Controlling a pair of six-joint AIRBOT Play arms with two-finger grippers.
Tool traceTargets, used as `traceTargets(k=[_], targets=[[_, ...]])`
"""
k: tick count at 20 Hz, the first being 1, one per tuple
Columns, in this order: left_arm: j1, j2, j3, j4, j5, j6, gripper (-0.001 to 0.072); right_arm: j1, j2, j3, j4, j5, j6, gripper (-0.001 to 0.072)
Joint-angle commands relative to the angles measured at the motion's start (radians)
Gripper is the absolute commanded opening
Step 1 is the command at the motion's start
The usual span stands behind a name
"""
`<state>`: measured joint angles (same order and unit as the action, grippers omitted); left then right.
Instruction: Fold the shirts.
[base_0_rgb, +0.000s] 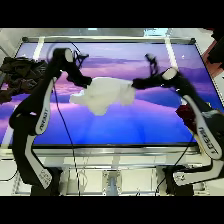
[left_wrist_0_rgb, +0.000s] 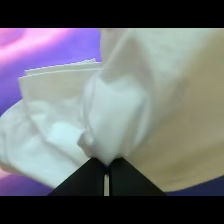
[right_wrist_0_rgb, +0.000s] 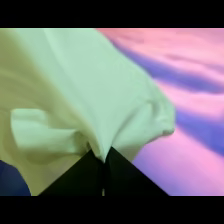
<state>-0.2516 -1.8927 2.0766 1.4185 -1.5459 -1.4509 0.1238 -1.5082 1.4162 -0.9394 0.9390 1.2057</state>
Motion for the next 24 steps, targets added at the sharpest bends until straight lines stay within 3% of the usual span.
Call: traceTargets(k=[1, 4, 9, 12, 18, 24], targets=[[0.007, 0.164, 0.034, 0.055, -0.003, 0.0, 0.001, -0.076, 0.166, 0.103, -0.1, 0.114, 0.002, 0.0029], [0.007, 0.375, 0.034, 0.04, 0.069, 0.0, 0.0009, -0.079, 0.325, 0.194, -0.169, 0.156, 0.001, 0.0029], [0.007, 0.723, 0.034, -0.016, 0.322, -0.024, 0.0008, -0.079, 0.499, 0.363, -0.176, 0.156, -0.004, 0.0029], [0.007, 0.821, 0.034, -0.061, 0.354, -0.014, 0.0008, -0.079, 0.541, 0.399, -0.173, 0.157, -0.026, 0.0028], [0.006, 0.708, -0.246, -0.152, 0.345, -0.008, 0.0008, -0.079, 0.445, 0.333, -0.157, 0.355, -0.013, 0.0029], [-0.034, 0.314, -0.342, -0.217, 0.393, 0.037, 0.0008, -0.079, 0.315, -0.017, -0.149, 0.328, -0.013, 0.003]])
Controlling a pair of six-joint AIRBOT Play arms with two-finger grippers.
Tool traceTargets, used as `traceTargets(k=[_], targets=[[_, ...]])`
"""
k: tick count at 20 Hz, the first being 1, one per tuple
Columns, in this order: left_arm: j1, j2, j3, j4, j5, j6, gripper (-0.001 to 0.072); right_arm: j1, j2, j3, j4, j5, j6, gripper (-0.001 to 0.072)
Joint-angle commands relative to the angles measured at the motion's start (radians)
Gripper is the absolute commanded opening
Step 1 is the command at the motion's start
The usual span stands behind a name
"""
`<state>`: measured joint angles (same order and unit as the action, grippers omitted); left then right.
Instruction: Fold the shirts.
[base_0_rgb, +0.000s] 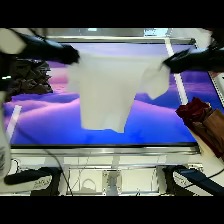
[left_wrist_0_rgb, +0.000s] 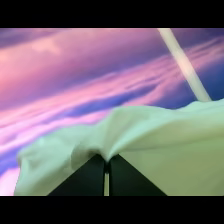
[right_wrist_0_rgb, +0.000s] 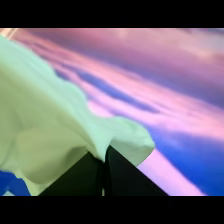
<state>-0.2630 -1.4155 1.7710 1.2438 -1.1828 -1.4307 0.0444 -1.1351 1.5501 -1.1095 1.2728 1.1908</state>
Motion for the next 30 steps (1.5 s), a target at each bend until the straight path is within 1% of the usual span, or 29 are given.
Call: traceTargets(k=[1, 4, 5, 6, 7, 8, 9, 10, 11, 12, 13, 14, 16, 17, 18, 20, 21, 23, 24, 25, 27, 28, 30], targets=[[-0.039, -0.231, -0.036, -0.043, 0.063, 0.017, 0.0009, 0.001, -0.079, -0.213, 0.022, -0.031, 0.002, 0.003], [-0.083, -0.377, -0.036, -0.053, 0.19, 0.016, 0.001, 0.001, -0.137, -0.384, 0.02, -0.159, -0.003, 0.003], [-0.089, -0.407, -0.036, -0.075, 0.235, 0.014, 0.0036, 0.001, -0.151, -0.425, 0.019, -0.214, -0.003, 0.003], [-0.09, -0.423, -0.036, -0.101, 0.275, 0.014, 0.0211, 0.0, -0.161, -0.46, 0.014, -0.28, -0.003, 0.0031], [-0.09, -0.426, -0.035, -0.106, 0.316, 0.013, 0.0529, 0.001, -0.166, -0.486, 0.005, -0.343, -0.003, 0.0031], [-0.09, -0.426, -0.023, -0.105, 0.335, 0.014, 0.0701, 0.0, -0.166, -0.5, -0.007, -0.394, -0.003, 0.0032], [-0.086, -0.426, 0.005, -0.105, 0.329, 0.014, 0.0704, -0.001, -0.166, -0.501, -0.033, -0.427, -0.003, 0.0032], [-0.08, -0.426, 0.043, -0.092, 0.314, 0.015, 0.0704, -0.002, -0.164, -0.501, -0.066, -0.454, -0.003, 0.0048], [-0.072, -0.426, 0.098, -0.079, 0.286, 0.016, 0.0703, -0.002, -0.161, -0.501, -0.125, -0.473, -0.002, 0.0061], [-0.062, -0.425, 0.159, -0.071, 0.254, 0.016, 0.0703, -0.002, -0.159, -0.501, -0.196, -0.477, 0.009, 0.0156], [-0.048, -0.423, 0.23, -0.068, 0.213, 0.017, 0.0701, -0.002, -0.158, -0.501, -0.285, -0.474, 0.05, 0.0293], [-0.034, -0.415, 0.293, -0.068, 0.175, 0.019, 0.0697, -0.002, -0.156, -0.501, -0.401, -0.455, 0.11, 0.0353], [-0.014, -0.357, 0.314, -0.069, 0.153, 0.053, 0.0697, -0.002, -0.147, -0.501, -0.626, -0.38, 0.218, 0.0353], [-0.011, -0.315, 0.304, -0.069, 0.138, 0.088, 0.0697, -0.002, -0.142, -0.501, -0.722, -0.329, 0.251, 0.0353], [-0.011, -0.274, 0.291, -0.07, 0.112, 0.119, 0.0697, -0.003, -0.14, -0.501, -0.783, -0.283, 0.261, 0.0354], [-0.019, -0.209, 0.254, -0.105, 0.037, 0.154, 0.0696, -0.015, -0.138, -0.501, -0.802, -0.236, 0.26, 0.0354], [-0.029, -0.193, 0.231, -0.132, -0.027, 0.175, 0.0695, -0.028, -0.138, -0.501, -0.793, -0.235, 0.261, 0.0354], [-0.07, -0.189, 0.164, -0.14, -0.189, 0.18, 0.0685, -0.057, -0.135, -0.501, -0.79, -0.242, 0.262, 0.0354], [-0.101, -0.189, 0.103, -0.142, -0.22, 0.18, 0.062, -0.074, -0.129, -0.501, -0.791, -0.241, 0.278, 0.0354], [-0.133, -0.189, 0.039, -0.142, -0.206, 0.183, 0.0562, -0.092, -0.117, -0.501, -0.785, -0.24, 0.288, 0.0354], [-0.212, -0.189, -0.086, -0.145, -0.124, 0.194, 0.0561, -0.121, -0.082, -0.501, -0.759, -0.256, 0.287, 0.0356], [-0.258, -0.19, -0.138, -0.144, -0.082, 0.21, 0.0561, -0.133, -0.06, -0.501, -0.737, -0.283, 0.287, 0.037], [-0.345, -0.198, -0.198, -0.145, -0.035, 0.292, 0.056, -0.142, -0.012, -0.501, -0.637, -0.361, 0.284, 0.0568]])
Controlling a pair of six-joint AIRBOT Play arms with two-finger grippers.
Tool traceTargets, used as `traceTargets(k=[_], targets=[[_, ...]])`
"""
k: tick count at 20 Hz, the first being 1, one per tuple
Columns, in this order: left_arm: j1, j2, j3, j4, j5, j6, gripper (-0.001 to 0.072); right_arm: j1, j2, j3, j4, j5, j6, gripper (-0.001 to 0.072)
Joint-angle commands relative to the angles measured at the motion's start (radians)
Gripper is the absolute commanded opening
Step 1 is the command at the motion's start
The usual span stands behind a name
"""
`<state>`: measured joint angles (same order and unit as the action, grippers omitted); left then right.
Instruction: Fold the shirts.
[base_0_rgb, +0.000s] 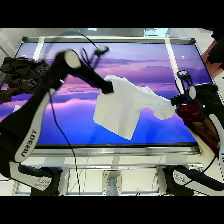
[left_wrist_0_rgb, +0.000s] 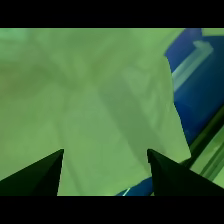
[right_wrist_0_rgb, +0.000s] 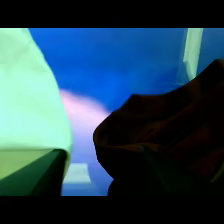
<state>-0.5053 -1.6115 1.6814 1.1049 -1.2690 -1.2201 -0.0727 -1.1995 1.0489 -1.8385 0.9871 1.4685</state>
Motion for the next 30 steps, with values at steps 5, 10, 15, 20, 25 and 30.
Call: traceTargets(k=[5, 10, 15, 20, 25, 30], targets=[[-0.253, -0.069, -0.111, -0.044, 0.105, 0.08, 0.056, -0.03, 0.119, 0.0, 0.168, -0.148, 0.0, 0.0623], [-0.315, -0.165, -0.111, 0.015, -0.041, -0.003, 0.0559, -0.053, 0.165, 0.0, 0.053, -0.145, 0.061, 0.0622], [-0.334, -0.236, -0.111, 0.05, -0.031, -0.092, 0.0533, -0.052, 0.167, 0.0, 0.062, -0.145, 0.061, 0.0622], [-0.342, -0.255, -0.111, 0.057, 0.0, -0.119, 0.0405, -0.052, 0.167, 0.0, 0.062, -0.145, 0.061, 0.0622], [-0.394, -0.255, -0.111, 0.061, 0.056, -0.119, 0.042, -0.052, 0.167, 0.0, 0.068, -0.153, 0.061, 0.0622], [-0.449, -0.255, -0.111, 0.304, 0.091, -0.225, 0.0529, -0.052, 0.167, 0.0, 0.073, -0.148, 0.061, 0.0622]])
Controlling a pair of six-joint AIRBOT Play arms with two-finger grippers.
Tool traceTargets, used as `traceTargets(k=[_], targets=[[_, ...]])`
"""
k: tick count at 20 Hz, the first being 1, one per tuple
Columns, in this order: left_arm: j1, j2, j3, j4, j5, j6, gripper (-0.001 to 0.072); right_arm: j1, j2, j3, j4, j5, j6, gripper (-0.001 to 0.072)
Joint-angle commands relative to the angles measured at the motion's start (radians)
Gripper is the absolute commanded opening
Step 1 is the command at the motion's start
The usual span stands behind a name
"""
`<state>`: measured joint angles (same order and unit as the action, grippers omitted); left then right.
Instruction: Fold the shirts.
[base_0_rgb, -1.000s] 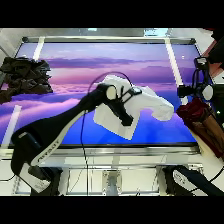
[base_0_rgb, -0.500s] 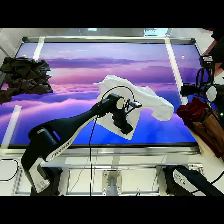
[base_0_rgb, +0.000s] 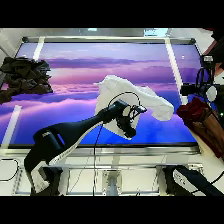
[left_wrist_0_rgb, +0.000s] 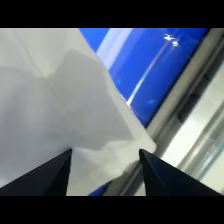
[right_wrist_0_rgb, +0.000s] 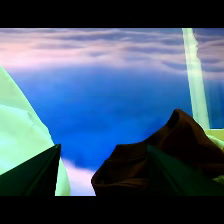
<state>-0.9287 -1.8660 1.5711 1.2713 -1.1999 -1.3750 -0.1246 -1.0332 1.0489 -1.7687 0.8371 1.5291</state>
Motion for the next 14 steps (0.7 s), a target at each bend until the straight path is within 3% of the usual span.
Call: traceTargets(k=[1, 6, 8, 10, 14], targets=[[-0.025, -0.001, 0.0, 0.147, 0.024, -0.074, 0.0529, 0.0, 0.001, 0.0, 0.004, 0.001, 0.0, 0.0622], [-0.026, -0.016, 0.0, 0.125, 0.033, -0.117, 0.0523, 0.0, 0.001, 0.0, 0.013, 0.001, 0.0, 0.0621], [-0.026, -0.034, 0.0, 0.085, 0.011, -0.128, 0.0398, 0.0, 0.001, 0.0, 0.021, 0.001, 0.0, 0.0621], [-0.026, -0.038, 0.0, 0.059, -0.017, -0.121, 0.0014, 0.0, 0.001, 0.0, 0.021, 0.001, 0.0, 0.0621], [-0.025, -0.037, 0.001, 0.128, -0.101, -0.119, 0.0011, 0.0, 0.001, 0.0, 0.021, 0.001, 0.0, 0.062]])
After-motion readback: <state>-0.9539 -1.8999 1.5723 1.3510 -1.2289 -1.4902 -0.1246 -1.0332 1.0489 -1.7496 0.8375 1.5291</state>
